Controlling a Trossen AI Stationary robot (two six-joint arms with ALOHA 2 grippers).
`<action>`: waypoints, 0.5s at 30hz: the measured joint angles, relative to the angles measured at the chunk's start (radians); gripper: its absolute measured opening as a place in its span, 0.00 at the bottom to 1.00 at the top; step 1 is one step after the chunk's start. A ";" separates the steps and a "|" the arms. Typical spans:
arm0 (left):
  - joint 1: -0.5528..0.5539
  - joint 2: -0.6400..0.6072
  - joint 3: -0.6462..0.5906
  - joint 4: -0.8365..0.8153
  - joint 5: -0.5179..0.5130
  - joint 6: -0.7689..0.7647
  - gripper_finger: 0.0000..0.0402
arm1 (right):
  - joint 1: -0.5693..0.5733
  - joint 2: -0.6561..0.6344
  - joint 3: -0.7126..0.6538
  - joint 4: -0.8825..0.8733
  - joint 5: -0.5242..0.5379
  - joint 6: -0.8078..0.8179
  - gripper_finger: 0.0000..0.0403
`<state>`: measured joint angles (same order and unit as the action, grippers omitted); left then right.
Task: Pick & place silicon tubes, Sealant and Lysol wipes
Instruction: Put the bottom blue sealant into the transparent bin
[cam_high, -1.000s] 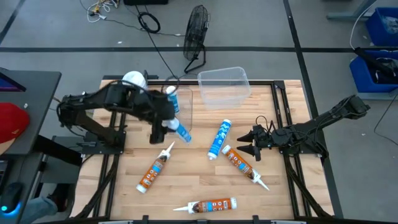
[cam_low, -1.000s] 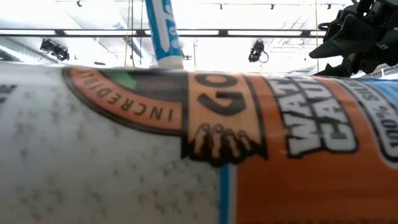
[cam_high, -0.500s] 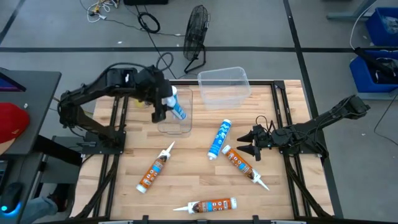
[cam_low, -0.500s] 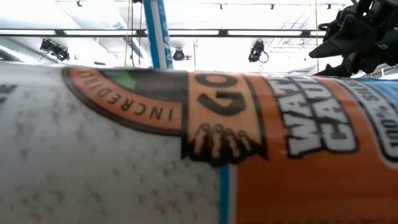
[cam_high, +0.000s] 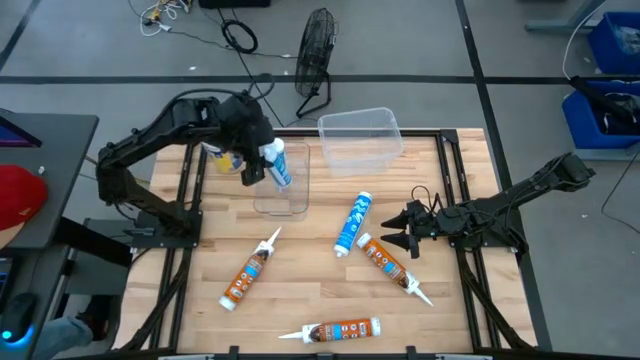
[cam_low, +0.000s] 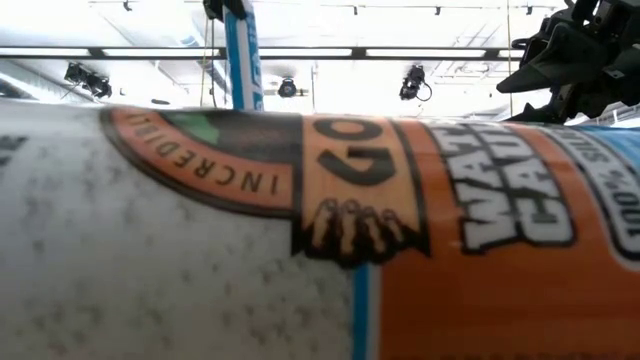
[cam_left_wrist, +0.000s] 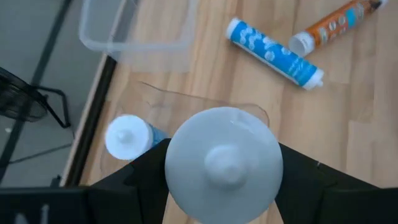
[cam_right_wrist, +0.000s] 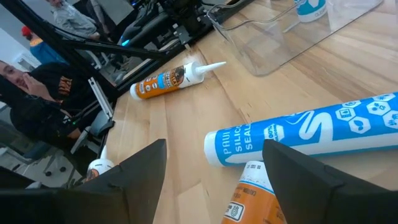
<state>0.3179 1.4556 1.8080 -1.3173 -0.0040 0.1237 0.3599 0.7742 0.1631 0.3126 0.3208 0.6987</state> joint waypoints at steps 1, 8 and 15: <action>0.000 0.010 0.000 -0.018 0.000 -0.002 0.58 | 0.000 0.000 0.000 0.000 0.000 0.000 0.68; -0.005 0.092 -0.001 -0.104 -0.002 -0.007 0.58 | 0.000 0.000 0.000 0.000 0.000 0.000 0.68; -0.033 0.117 -0.002 -0.015 -0.003 0.002 0.58 | 0.000 0.000 0.000 0.000 0.000 -0.001 0.68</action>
<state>0.2848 1.5726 1.8065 -1.3319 -0.0067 0.1261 0.3599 0.7742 0.1631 0.3122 0.3210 0.6979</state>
